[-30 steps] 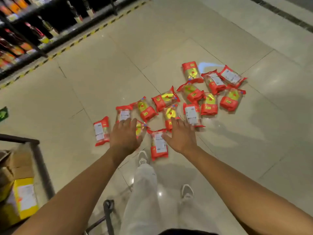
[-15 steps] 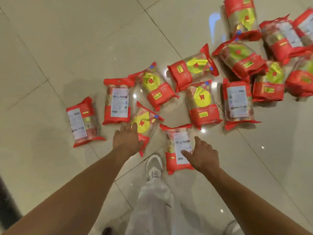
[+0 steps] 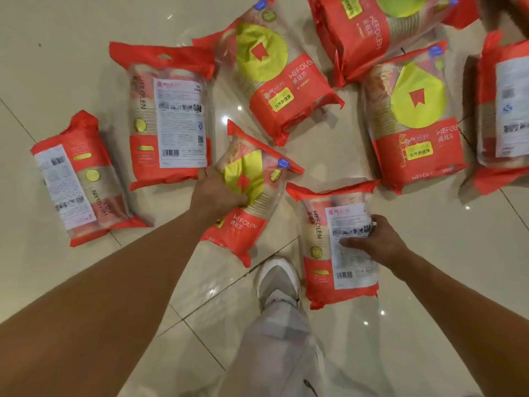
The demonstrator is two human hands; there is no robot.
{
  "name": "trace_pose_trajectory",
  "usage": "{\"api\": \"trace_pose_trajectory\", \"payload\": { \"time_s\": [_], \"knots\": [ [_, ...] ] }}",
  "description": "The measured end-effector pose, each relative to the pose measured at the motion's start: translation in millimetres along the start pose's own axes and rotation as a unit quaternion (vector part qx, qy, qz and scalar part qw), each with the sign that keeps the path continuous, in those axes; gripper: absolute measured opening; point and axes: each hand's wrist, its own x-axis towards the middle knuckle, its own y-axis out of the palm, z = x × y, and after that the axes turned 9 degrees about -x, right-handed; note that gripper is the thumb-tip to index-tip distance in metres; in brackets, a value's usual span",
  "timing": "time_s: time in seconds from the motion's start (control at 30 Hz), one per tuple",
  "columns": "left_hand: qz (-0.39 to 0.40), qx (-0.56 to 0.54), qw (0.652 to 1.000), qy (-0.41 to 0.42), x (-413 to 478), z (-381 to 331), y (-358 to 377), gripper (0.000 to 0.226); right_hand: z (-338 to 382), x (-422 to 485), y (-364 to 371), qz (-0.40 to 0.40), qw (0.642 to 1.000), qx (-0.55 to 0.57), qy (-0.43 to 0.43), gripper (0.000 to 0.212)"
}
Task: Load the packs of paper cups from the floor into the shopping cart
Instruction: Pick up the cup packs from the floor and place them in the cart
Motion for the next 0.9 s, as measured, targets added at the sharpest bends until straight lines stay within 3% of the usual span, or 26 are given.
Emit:
{"api": "trace_pose_trajectory", "payload": {
  "time_s": [0.07, 0.1, 0.23, 0.33, 0.43, 0.67, 0.8, 0.9],
  "knots": [
    [0.027, -0.048, 0.998, -0.024, 1, 9, 9, 0.115, 6, -7, 7, 0.014, 1.000, 0.018, -0.015, 0.045],
    [0.031, -0.071, 0.996, -0.035, 3, 17, 15, 0.119, 12, -14, 10, 0.016, 0.999, 0.028, -0.013, 0.039],
    [0.032, -0.119, 0.991, -0.053, -23, 12, 18, 0.097, 8, -22, 17, -0.004, 0.998, 0.059, 0.006, 0.093],
    [0.014, -0.086, 0.995, -0.041, -42, 4, 10, 0.084, 34, -62, 7, -0.053, 0.998, 0.037, 0.005, 0.067],
    [-0.033, -0.088, 0.995, -0.040, -74, -7, -23, 0.091, 62, -108, -18, -0.104, 0.994, 0.028, -0.013, 0.055],
    [-0.093, -0.199, 0.976, 0.011, -216, -55, -146, 0.092, 143, -256, -118, -0.152, 0.978, 0.071, -0.123, 0.067],
    [-0.134, -0.264, 0.955, 0.036, -344, -85, -217, 0.100, 184, -388, -173, -0.161, 0.961, 0.108, -0.197, 0.069],
    [-0.185, -0.284, 0.939, 0.060, -448, -94, -259, 0.089, 197, -492, -198, -0.163, 0.948, 0.103, -0.253, 0.069]
  ]
}}
